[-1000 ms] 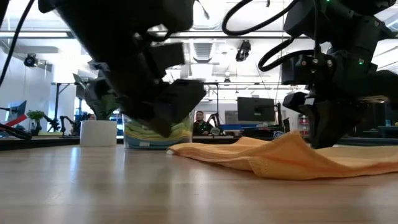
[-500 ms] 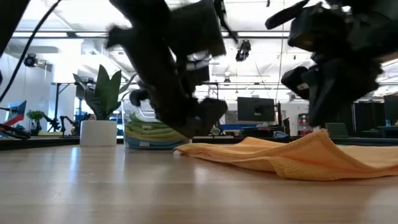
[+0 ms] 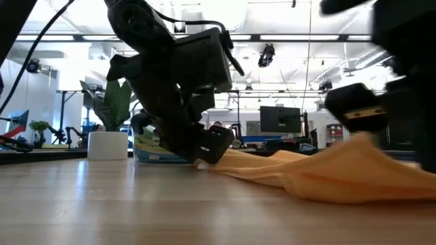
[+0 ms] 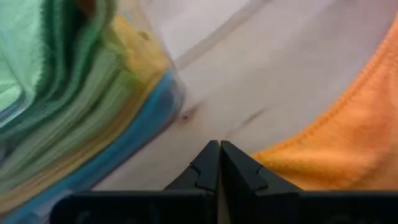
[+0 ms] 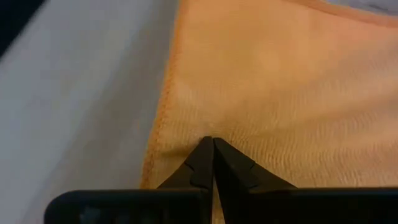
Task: Fold microfiber towels
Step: Fold the orange microfiber cloth
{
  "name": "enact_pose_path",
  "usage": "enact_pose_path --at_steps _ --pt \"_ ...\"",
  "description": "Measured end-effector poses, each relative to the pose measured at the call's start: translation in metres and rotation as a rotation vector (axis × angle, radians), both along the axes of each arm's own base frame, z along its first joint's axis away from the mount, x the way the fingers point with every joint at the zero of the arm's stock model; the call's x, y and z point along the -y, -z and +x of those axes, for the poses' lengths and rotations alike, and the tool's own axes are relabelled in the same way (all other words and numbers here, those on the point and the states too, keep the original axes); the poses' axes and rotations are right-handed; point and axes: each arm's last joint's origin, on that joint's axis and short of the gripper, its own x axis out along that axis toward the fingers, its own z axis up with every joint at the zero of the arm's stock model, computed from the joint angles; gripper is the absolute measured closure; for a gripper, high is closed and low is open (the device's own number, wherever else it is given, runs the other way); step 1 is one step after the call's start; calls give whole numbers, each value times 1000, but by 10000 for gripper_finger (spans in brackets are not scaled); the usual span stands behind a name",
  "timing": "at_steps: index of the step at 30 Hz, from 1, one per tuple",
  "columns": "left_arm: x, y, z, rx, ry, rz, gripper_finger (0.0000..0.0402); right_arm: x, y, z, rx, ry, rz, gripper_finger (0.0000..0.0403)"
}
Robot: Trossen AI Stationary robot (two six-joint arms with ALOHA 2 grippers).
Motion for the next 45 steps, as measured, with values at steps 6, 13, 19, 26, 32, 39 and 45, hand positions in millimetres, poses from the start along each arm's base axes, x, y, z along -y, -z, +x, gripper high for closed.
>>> enact_pose_path --at_steps 6,13,19,26,32,39,45 --pt "26 -39 4 70 115 -19 401 -18 -34 -3 64 25 -17 382" --pt "117 -95 -4 279 542 -13 402 -31 -70 -29 50 41 -95 309" --pt "205 -105 -4 514 893 66 394 -65 -64 -63 59 29 -112 233" --pt "233 -86 37 281 958 21 302 -87 -56 -78 37 93 -191 181" --pt "233 -74 38 11 1021 43 238 -90 -41 -77 -5 117 -208 183" --pt "229 -65 27 -214 1210 121 233 -88 -34 -77 -41 137 -223 179" --pt "230 -30 40 -311 1271 319 233 -85 -33 -78 -59 164 -235 183"
